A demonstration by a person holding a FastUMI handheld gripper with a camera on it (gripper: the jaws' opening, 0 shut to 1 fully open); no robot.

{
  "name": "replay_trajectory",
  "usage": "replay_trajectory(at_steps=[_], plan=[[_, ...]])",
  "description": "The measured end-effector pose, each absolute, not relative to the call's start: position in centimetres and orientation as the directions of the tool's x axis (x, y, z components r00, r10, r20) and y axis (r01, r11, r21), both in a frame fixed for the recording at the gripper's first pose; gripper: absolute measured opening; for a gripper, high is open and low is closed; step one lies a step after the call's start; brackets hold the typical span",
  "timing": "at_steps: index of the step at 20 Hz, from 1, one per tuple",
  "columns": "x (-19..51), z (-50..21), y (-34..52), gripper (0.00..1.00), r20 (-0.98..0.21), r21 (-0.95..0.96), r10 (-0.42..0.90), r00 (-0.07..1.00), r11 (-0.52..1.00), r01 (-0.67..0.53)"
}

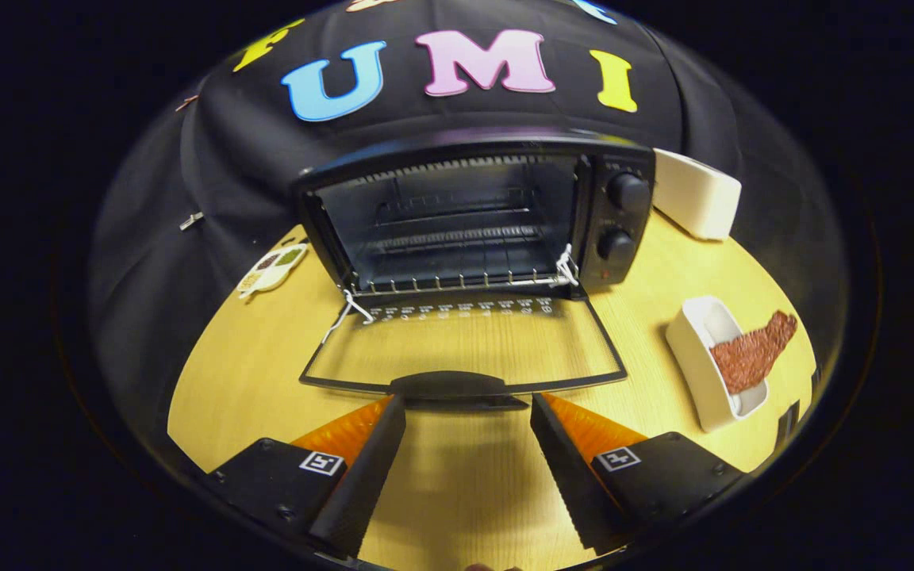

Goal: Open the toaster oven, put the food inside, and close the toaster oven door.

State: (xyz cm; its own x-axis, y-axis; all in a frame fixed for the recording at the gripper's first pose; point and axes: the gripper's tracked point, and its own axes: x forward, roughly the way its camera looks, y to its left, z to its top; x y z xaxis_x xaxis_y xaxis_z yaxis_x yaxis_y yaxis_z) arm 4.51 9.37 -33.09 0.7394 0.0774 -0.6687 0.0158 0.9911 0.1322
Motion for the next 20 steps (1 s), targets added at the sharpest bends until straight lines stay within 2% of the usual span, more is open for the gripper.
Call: replay_trajectory(at_steps=[4,10,15,20], plan=[[2.7,-31.2,7.9,0.99,-0.642,0.115,0.079,0.763,0.993,-0.006],[1.7,-24.7,2.5,0.99,-0.561,0.054,0.057,0.826,0.998,-0.033],[2.2,-19.5,-4.5,0.99,-0.515,0.066,0.002,0.857,0.997,0.037],[4.6,-18.0,-11.4,0.99,-0.512,0.073,-0.01,0.859,0.996,0.056]])
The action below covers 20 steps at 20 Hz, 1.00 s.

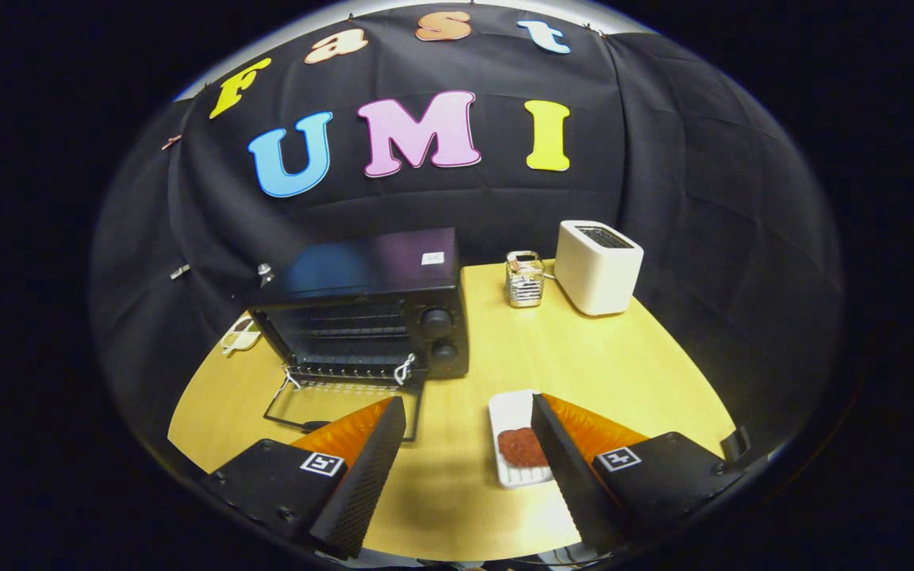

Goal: Open the toaster oven, put the food inside, and close the toaster oven door.

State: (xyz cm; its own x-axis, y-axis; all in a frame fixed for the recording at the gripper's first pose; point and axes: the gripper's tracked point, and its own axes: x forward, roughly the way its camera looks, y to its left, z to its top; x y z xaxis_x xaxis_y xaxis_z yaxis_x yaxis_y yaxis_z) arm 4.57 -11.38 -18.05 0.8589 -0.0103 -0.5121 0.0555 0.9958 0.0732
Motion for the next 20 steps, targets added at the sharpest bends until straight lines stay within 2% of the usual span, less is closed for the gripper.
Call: replay_trajectory(at_steps=[3,8,15,18,20], plan=[[6.0,-19.4,-14.8,0.99,-0.543,0.064,0.0,0.84,0.997,0.042],[7.4,-22.2,-18.5,0.99,-0.612,0.107,0.09,0.786,0.994,-0.031],[7.0,-28.4,-21.0,0.99,-0.718,0.278,0.221,0.66,0.96,-0.019],[6.5,-30.4,-20.8,0.97,-0.741,0.341,0.298,0.602,0.939,-0.044],[6.3,-31.3,-20.7,0.9,-0.748,0.37,0.336,0.572,0.927,-0.061]])
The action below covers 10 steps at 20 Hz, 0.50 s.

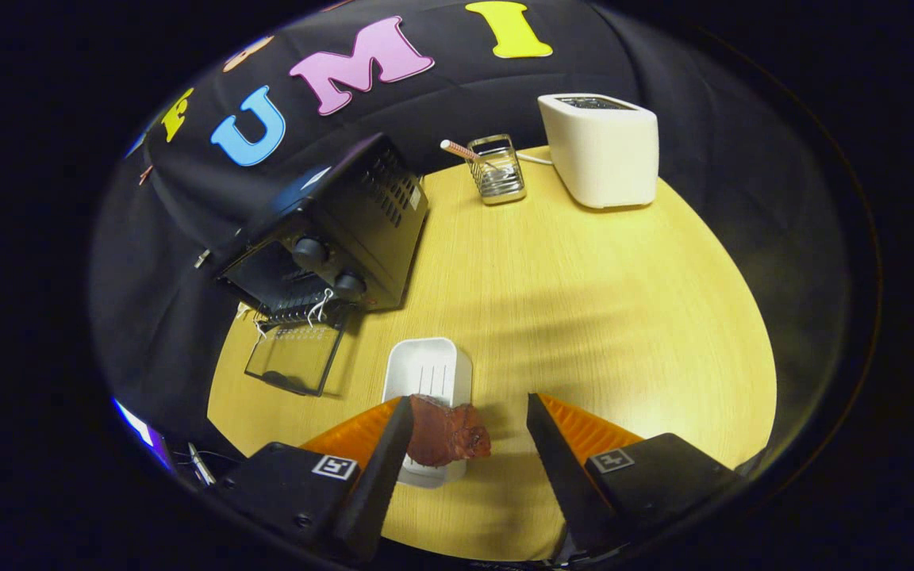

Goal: Open the toaster oven, put the food inside, and close the toaster oven door.

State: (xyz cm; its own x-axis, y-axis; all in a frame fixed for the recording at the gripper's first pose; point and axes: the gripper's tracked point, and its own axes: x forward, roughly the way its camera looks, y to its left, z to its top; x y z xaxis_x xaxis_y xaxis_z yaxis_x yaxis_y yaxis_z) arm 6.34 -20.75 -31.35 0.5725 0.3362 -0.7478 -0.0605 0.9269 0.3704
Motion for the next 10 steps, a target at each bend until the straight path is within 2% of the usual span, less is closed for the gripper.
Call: replay_trajectory(at_steps=[1,2,3,6,10], plan=[[6.13,-31.74,-20.68,0.8,-0.751,0.389,0.354,0.558,0.919,-0.059],[5.9,-31.96,-20.55,0.76,-0.751,0.412,0.372,0.545,0.91,-0.054],[5.82,-32.16,-20.6,0.68,-0.752,0.426,0.378,0.54,0.904,-0.039],[5.84,-32.12,-20.17,0.37,-0.748,0.485,0.409,0.522,0.875,0.009],[5.27,-32.11,-19.76,0.28,-0.744,0.541,0.463,0.482,0.841,0.026]])
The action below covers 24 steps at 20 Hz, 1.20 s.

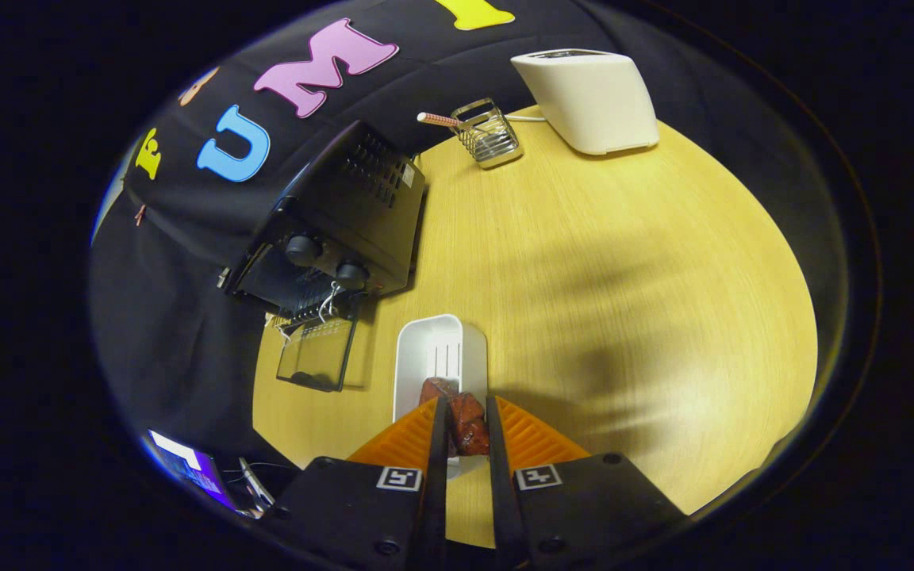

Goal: Open the toaster oven, put the food inside, and close the toaster oven door.

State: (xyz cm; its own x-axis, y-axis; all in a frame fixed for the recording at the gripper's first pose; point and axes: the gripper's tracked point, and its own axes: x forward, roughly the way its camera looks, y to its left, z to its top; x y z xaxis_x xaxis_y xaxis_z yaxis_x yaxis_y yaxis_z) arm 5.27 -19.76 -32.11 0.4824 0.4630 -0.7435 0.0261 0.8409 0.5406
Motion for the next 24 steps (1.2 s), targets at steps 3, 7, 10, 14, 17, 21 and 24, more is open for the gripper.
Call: replay_trajectory(at_steps=[3,7,10,14,17,21,24], plan=[[5.3,-31.1,-19.6,0.2,-0.718,0.574,0.487,0.497,0.818,0.027],[5.4,-29.9,-19.5,0.15,-0.707,0.548,0.459,0.538,0.836,0.007],[5.0,-27.7,-19.1,0.15,-0.684,0.559,0.452,0.572,0.829,0.013],[3.8,-24.9,-17.6,0.15,-0.669,0.535,0.408,0.621,0.845,0.021],[2.9,-23.0,-15.3,0.15,-0.647,0.542,0.382,0.66,0.839,0.047],[2.1,-20.8,-11.1,0.15,-0.609,0.571,0.355,0.709,0.817,0.082],[2.0,-19.2,-7.3,0.15,-0.576,0.589,0.344,0.741,0.804,0.084]])
